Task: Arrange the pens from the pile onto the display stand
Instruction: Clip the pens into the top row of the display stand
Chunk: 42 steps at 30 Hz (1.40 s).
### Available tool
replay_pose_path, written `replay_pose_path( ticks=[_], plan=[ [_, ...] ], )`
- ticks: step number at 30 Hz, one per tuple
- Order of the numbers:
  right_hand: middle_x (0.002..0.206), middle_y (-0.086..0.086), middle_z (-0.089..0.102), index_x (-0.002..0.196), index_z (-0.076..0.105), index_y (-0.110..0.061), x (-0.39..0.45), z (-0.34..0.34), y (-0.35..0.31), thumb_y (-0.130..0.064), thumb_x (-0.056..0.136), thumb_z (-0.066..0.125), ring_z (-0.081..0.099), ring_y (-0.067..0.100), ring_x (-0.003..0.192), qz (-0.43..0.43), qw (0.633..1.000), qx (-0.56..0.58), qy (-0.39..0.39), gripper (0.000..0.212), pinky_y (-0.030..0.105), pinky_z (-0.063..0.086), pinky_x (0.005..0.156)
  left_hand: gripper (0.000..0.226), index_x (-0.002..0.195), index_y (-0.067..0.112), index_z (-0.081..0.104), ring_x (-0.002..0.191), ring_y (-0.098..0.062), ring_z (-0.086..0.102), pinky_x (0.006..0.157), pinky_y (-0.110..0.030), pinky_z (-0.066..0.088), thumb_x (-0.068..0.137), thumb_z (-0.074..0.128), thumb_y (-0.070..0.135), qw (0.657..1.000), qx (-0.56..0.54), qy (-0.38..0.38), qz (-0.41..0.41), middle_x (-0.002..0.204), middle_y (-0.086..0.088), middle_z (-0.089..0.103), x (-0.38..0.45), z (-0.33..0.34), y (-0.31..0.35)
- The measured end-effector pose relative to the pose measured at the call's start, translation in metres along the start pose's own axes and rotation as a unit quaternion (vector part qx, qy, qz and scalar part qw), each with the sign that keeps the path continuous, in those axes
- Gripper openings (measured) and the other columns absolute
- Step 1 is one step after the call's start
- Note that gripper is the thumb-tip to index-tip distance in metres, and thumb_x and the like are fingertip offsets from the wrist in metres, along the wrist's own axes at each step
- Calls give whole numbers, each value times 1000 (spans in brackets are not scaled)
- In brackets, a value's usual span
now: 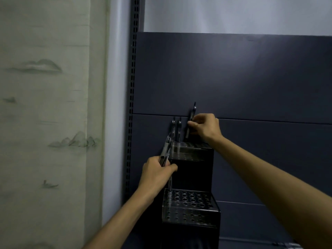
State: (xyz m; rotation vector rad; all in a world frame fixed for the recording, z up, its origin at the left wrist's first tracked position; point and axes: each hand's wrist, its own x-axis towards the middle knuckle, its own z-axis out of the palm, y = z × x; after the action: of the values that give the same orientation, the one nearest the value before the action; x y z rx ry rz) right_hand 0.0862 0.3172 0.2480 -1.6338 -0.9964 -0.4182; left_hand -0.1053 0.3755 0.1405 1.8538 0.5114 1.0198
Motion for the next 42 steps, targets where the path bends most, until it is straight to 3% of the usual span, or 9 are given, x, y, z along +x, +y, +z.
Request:
replay_pose_path(
  ticks=[5, 9, 14, 20, 24, 27, 37, 40, 42],
  plan=[
    [97, 12, 73, 102, 70, -1, -4, 3, -4, -16, 87, 76, 71, 17, 84, -3, 999, -6, -41, 22, 37, 63, 75, 45, 53, 23, 35, 48, -12, 32, 47, -25, 29, 77, 70, 11, 1000, -6, 13, 9, 50, 8, 36, 2, -5, -1],
    [92, 7, 74, 99, 74, -5, -7, 6, -1, -24, 86, 79, 70, 17, 87, -9, 997, -63, -36, 24, 33, 60, 82, 43, 55, 23, 37, 48, -13, 34, 49, -26, 30, 77, 72, 12, 999, -14, 30, 8, 50, 8, 38, 4, -7, -6],
    [85, 6, 73, 77, 72, -12, -9, 6, -1, -27, 83, 81, 68, 18, 88, 11, 989, -117, -90, 19, 35, 56, 86, 41, 56, 22, 40, 48, -13, 36, 49, -25, 31, 78, 72, 12, 999, -12, 42, 4, 51, 8, 40, 6, -7, -10],
    [77, 1, 66, 73, 67, -16, -15, 6, -4, -28, 87, 78, 62, 15, 82, 4, 984, -150, -97, 21, 26, 46, 73, 35, 61, 19, 43, 52, -16, 39, 52, -28, 33, 80, 70, 11, 999, -10, 31, 2, 56, 2, 42, 5, -4, -9],
    [79, 2, 68, 79, 71, -15, -20, 9, -7, -29, 84, 80, 63, 16, 82, -23, 977, -187, -103, 18, 26, 47, 72, 35, 58, 21, 43, 51, -14, 39, 51, -27, 33, 80, 69, 11, 999, -10, 38, -2, 53, 5, 42, 4, -2, -8],
    [73, -2, 64, 77, 69, -15, -22, 8, -9, -28, 84, 80, 57, 7, 72, -8, 974, -193, -120, 19, 19, 42, 60, 37, 58, 20, 42, 50, -15, 38, 50, -26, 33, 80, 70, 11, 999, -10, 38, -7, 53, 4, 41, 4, -2, -9],
    [76, 4, 64, 80, 73, -12, -28, 7, -13, -30, 81, 83, 59, 18, 81, 22, 966, -227, -120, 21, 27, 44, 70, 36, 62, 20, 41, 48, -13, 35, 47, -24, 31, 81, 70, 12, 999, -19, 27, -10, 54, 5, 39, -4, -6, -4],
    [75, 0, 65, 81, 73, -13, -34, -1, -17, -20, 84, 80, 59, 9, 72, -28, 980, -189, -63, 10, 27, 50, 69, 37, 60, 21, 41, 42, -12, 32, 43, -22, 29, 82, 69, 10, 999, -38, 20, -18, 49, 7, 37, -5, -10, -2],
    [77, -3, 70, 80, 74, -13, -42, -4, -24, -11, 87, 72, 63, 5, 72, -61, 992, -100, -54, 7, 23, 55, 70, 39, 60, 22, 40, 38, -11, 29, 39, -21, 27, 83, 68, 9, 998, -59, 6, -28, 47, 7, 36, -4, -13, 0]
  ],
)
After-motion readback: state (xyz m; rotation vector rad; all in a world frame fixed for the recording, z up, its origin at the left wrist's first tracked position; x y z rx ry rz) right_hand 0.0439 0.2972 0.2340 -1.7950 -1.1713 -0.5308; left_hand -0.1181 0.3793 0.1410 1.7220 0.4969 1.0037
